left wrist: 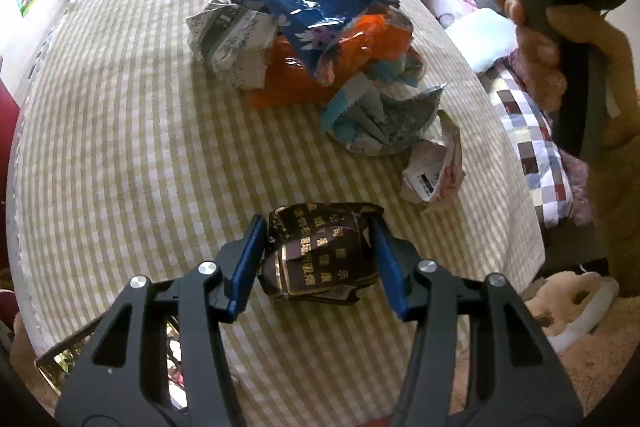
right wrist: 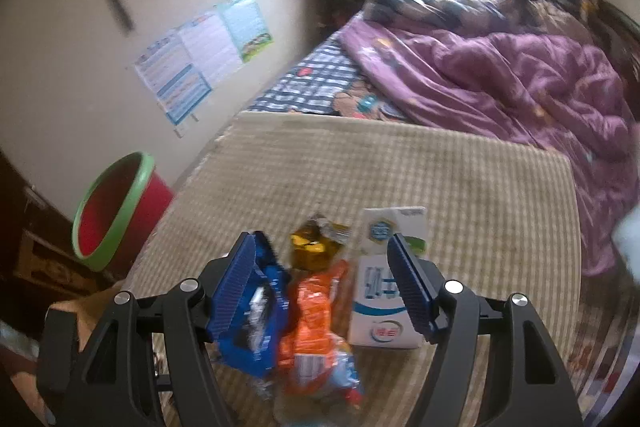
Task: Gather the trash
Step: 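Grasp the dark printed wrapper with the left tool while the right tool grasps the white milk carton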
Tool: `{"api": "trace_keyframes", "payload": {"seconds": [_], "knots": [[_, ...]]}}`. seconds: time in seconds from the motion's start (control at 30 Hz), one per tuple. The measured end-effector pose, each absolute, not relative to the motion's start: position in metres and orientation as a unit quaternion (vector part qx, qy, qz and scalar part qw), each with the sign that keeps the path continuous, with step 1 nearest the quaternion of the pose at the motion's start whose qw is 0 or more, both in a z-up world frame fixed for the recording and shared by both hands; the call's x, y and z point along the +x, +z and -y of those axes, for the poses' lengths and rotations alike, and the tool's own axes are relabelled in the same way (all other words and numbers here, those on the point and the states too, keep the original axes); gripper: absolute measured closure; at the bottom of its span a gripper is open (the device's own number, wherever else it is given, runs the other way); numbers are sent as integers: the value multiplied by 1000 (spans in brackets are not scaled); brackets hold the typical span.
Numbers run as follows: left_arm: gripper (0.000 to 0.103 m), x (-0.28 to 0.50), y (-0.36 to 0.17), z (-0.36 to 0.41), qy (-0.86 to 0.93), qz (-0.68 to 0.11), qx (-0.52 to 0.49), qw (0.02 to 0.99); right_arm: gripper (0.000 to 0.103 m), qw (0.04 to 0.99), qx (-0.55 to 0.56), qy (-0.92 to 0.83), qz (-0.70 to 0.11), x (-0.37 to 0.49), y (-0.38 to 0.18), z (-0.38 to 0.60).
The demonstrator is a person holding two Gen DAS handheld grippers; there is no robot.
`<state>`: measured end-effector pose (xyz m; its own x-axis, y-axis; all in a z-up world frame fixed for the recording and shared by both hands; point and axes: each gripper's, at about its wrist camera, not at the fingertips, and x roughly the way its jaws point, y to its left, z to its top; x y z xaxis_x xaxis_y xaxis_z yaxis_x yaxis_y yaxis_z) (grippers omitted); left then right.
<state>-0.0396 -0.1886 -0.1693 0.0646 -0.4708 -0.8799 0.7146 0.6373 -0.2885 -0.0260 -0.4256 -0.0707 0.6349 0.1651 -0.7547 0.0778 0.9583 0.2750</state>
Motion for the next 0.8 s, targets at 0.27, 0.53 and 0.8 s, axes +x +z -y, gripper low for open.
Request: {"api": "trace_keyframes", "payload": {"seconds": [0.27,0.53,0.8], "knots": [[52,-17,-152,164,-354,-517,71,776,36,873,143,-34,-465,-17,-106,446],[52,0,-139,137,-301,-497,28,814,36,862,118,-39,-492,-9,-128,435],[52,11,-131,121,-272,-486,8,831,51,858,101,-45,-502,-7,-138,433]]}}
